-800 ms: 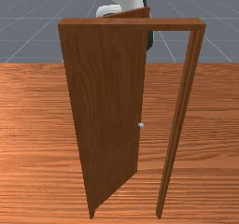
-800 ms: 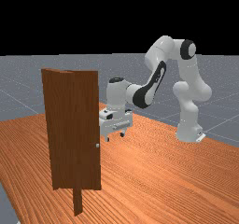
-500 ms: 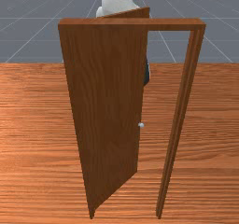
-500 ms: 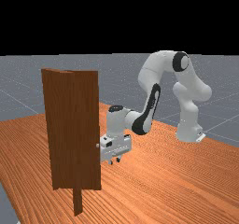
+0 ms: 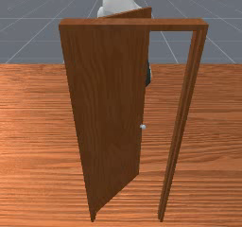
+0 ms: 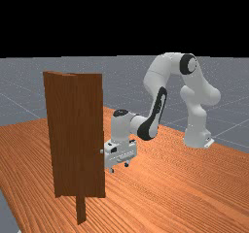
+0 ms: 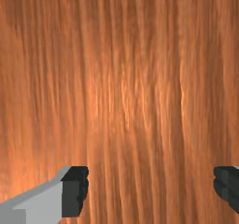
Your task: Close the door
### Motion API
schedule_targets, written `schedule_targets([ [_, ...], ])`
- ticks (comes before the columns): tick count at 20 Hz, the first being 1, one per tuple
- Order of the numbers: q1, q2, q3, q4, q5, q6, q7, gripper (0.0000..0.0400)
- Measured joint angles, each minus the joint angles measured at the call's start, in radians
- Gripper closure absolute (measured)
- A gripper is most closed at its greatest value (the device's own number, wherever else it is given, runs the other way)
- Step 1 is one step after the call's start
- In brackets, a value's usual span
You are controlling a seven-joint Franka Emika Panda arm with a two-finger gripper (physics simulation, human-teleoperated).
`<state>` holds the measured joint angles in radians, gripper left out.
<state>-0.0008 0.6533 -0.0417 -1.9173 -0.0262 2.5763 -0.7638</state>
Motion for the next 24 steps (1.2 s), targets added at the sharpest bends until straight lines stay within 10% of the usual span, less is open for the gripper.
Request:
schedule_targets([
  [24,0.002,0.002,0.004,0.003,-0.001,-0.003,-0.005,0.0000],
])
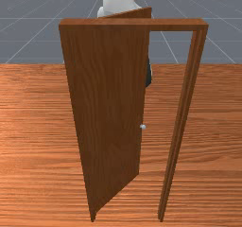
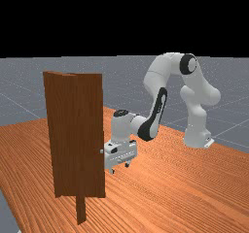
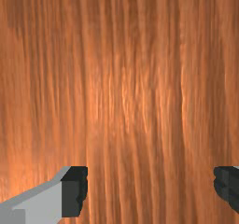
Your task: Close the door
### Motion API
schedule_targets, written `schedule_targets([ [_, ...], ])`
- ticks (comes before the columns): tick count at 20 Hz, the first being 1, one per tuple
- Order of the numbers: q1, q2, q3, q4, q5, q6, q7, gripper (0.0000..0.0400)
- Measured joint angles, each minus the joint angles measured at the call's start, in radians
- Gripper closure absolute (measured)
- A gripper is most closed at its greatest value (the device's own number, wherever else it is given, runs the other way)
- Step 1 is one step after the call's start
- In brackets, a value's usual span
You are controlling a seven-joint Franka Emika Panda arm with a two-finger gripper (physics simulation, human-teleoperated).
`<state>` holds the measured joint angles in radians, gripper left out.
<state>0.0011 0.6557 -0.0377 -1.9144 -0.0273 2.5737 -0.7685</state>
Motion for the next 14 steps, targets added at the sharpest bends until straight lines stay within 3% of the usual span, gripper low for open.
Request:
schedule_targets([
  [6,0.002,-0.007,-0.002,-0.020,0.000,0.037,0.005,0.0000],
  [7,0.002,-0.007,-0.003,-0.054,0.000,0.168,0.008,0.0000],
  [9,-0.033,0.019,0.023,-0.050,0.000,0.294,-0.018,0.0000],
  [10,0.010,0.034,-0.043,0.052,0.049,0.007,0.144,0.0000],
  [14,-0.096,0.050,-0.037,0.083,0.049,0.000,0.004,0.0000],
])
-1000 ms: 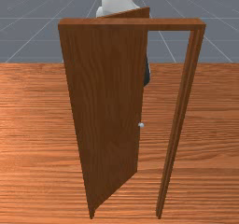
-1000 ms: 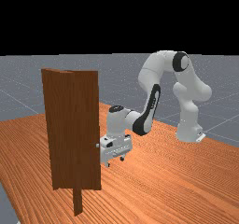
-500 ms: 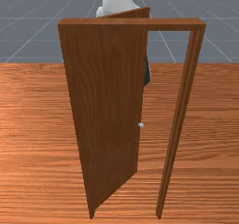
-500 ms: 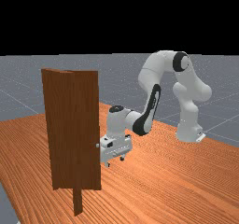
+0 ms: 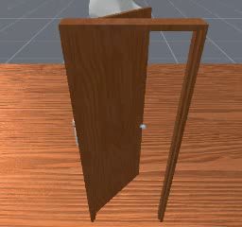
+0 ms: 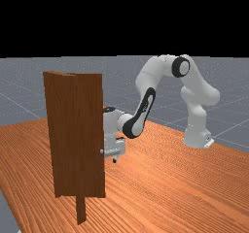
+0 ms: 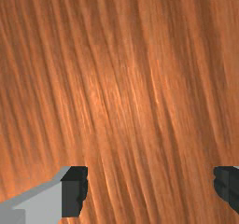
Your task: Close the door
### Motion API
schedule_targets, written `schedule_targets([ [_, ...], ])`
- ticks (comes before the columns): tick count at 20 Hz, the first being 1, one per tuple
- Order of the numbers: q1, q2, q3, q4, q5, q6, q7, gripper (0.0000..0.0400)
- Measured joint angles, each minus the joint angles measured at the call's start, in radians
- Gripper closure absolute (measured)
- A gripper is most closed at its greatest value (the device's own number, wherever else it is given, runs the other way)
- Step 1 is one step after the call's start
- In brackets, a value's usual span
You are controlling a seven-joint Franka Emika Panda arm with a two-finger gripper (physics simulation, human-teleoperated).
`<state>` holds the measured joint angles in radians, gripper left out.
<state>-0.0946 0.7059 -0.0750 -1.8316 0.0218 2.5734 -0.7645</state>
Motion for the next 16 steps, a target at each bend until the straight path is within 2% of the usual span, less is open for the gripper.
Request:
schedule_targets([
  [1,-0.024,0.012,0.016,0.025,-0.022,-0.035,-0.085,0.0000],
  [2,-0.038,0.016,0.031,0.021,-0.029,0.000,-0.133,0.0000],
  [4,-0.056,0.056,0.054,0.098,-0.047,-0.036,-0.218,0.0000],
  [10,-0.048,0.253,0.060,0.477,-0.046,-0.215,-0.224,0.0000],
  [13,-0.035,0.241,0.082,0.451,-0.070,-0.200,-0.284,0.0000],
  [16,0.026,0.227,0.088,0.426,-0.082,-0.189,-0.234,0.0000],
])
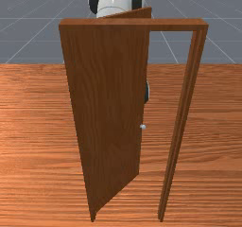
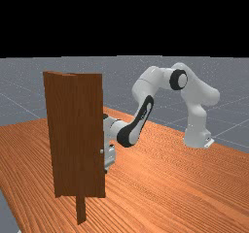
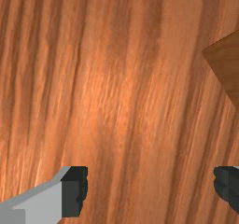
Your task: Close the door
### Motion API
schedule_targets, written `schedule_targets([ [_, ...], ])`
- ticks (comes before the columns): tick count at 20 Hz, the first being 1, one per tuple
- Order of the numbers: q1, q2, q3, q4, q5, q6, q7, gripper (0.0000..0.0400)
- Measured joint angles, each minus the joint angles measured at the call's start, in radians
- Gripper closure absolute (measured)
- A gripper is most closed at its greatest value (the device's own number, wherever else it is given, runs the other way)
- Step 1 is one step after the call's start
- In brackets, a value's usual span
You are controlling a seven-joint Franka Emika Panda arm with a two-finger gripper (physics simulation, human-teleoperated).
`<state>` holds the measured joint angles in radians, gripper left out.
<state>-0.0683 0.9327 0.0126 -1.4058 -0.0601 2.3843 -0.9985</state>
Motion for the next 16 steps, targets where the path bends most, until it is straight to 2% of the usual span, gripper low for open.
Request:
schedule_targets([
  [6,0.104,0.003,-0.003,0.003,-0.009,-0.006,0.119,0.0000],
  [7,0.131,0.057,-0.017,0.126,0.015,-0.154,0.214,0.0000],
  [8,0.175,0.038,-0.063,0.073,-0.031,-0.060,0.266,0.0000],
  [9,0.161,0.088,-0.050,0.168,0.037,-0.106,0.369,0.0000],
  [10,0.162,0.157,-0.056,0.299,0.046,-0.171,0.418,0.0000],
  [11,0.144,0.147,-0.024,0.276,0.015,-0.149,0.241,0.0000],
  [16,0.144,0.148,-0.024,0.276,0.015,-0.149,0.241,0.0000],
])
